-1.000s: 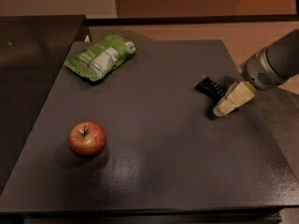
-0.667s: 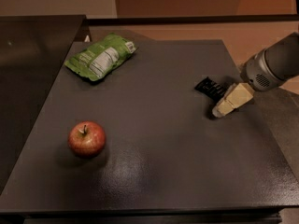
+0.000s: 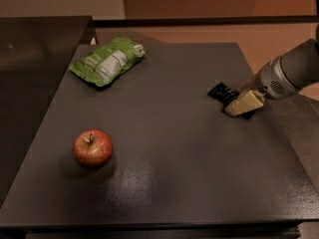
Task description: Pick rxbar chocolate
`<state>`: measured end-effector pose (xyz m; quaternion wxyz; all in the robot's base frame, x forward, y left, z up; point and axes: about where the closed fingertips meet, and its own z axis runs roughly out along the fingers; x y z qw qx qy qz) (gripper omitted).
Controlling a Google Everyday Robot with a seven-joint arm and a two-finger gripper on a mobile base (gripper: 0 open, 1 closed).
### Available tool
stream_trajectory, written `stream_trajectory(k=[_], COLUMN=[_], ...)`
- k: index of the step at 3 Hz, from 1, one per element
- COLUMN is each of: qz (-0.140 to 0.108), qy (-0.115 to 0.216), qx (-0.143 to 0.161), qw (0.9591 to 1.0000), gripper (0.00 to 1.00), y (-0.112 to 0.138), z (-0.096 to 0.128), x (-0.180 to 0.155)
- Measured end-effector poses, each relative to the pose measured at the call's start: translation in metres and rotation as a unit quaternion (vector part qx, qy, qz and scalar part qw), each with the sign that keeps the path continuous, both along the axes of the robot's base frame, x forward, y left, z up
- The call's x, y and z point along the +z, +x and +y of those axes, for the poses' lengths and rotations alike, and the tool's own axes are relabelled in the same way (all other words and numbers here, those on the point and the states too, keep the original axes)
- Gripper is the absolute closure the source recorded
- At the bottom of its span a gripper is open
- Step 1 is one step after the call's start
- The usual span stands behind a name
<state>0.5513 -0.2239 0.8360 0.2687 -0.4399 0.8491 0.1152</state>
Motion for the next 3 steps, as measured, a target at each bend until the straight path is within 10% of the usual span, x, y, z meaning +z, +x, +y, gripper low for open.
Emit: stream_trajectory(k=[3], qz=[0.010], qy=[0.002], qx=[-0.001], qw=[0.9999], gripper=[1.00], y=[-0.0033], z=[-0.0032], x=[0.0076])
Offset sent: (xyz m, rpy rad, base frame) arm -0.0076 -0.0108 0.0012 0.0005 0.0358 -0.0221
